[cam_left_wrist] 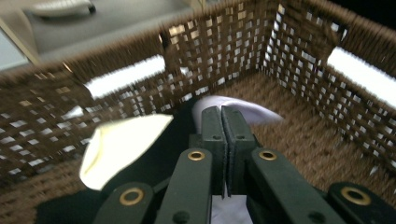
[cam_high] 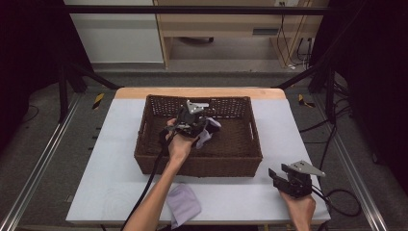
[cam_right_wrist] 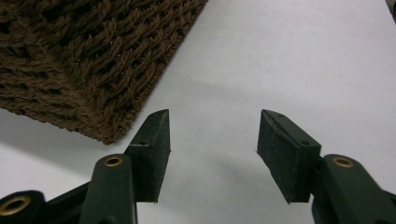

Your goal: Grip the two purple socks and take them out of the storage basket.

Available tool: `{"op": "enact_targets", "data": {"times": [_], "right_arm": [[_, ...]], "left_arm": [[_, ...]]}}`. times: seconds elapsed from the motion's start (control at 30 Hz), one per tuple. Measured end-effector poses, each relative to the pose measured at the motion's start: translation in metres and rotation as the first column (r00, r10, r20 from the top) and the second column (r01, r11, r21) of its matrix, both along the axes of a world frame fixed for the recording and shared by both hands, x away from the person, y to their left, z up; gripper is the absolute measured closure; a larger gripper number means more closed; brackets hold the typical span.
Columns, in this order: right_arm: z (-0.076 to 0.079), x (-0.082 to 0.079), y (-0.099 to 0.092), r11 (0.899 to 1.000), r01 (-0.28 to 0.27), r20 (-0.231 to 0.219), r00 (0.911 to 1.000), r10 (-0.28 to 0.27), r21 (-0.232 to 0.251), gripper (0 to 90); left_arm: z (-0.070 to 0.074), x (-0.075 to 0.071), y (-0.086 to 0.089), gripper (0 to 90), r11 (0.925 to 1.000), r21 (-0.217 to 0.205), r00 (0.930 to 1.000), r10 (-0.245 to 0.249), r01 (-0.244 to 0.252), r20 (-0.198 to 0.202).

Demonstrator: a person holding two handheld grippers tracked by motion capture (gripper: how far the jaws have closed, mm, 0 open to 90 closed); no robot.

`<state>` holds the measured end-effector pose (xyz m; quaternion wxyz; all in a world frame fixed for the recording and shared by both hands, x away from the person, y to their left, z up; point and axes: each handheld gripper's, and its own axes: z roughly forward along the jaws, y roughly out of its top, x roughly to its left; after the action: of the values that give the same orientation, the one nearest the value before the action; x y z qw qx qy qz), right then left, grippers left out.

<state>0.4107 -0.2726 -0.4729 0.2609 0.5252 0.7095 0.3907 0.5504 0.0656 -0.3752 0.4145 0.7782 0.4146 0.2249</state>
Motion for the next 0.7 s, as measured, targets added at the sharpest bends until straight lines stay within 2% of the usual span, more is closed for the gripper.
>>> {"op": "enact_targets", "data": {"times": [0.03,0.1,0.27,0.43,0.47,0.57,0.67,0.7], "right_arm": [[0.0,0.0,0.0,1.0,0.0,0.0,1.0,0.0,0.0,44.3],[0.0,0.0,0.0,1.0,0.0,-0.006,1.0,0.0,0.005,44.4],[0.0,0.0,0.001,1.0,-0.001,-0.005,1.0,0.001,0.005,44.3],[0.0,0.001,0.0,1.0,0.0,-0.004,1.0,0.0,-0.003,44.3],[0.0,0.001,0.0,1.0,0.001,-0.003,1.0,-0.001,-0.005,44.3],[0.0,0.0,0.0,1.0,0.002,-0.001,1.0,-0.002,-0.005,44.3],[0.0,0.0,0.0,1.0,0.003,0.002,1.0,-0.003,-0.005,44.3],[0.0,0.0,0.0,1.0,0.003,0.002,1.0,-0.003,-0.005,44.3]], "left_arm": [[0.0,0.0,0.0,88.0,1.0,0.0,1.0,0.0,0.0,0.0],[0.006,-0.002,0.005,88.1,0.9993,-0.037,0.9999,0.004,-0.004,0.016],[0.024,-0.008,0.018,88.2,0.9953,-0.097,0.998,0.005,0.002,0.063],[0.038,-0.016,0.033,88.2,0.9909,-0.134,0.9955,0.006,0.007,0.094],[0.044,-0.021,0.038,88.1,0.9897,-0.142,0.9933,0.002,0.015,0.115],[0.049,-0.026,0.043,88.2,0.9873,-0.157,0.9916,-0.005,0.025,0.129],[0.059,-0.039,0.052,88.2,0.9817,-0.182,0.9858,-0.023,0.054,0.166],[0.059,-0.039,0.052,88.1,0.9817,-0.182,0.9858,-0.023,0.054,0.166]]}}
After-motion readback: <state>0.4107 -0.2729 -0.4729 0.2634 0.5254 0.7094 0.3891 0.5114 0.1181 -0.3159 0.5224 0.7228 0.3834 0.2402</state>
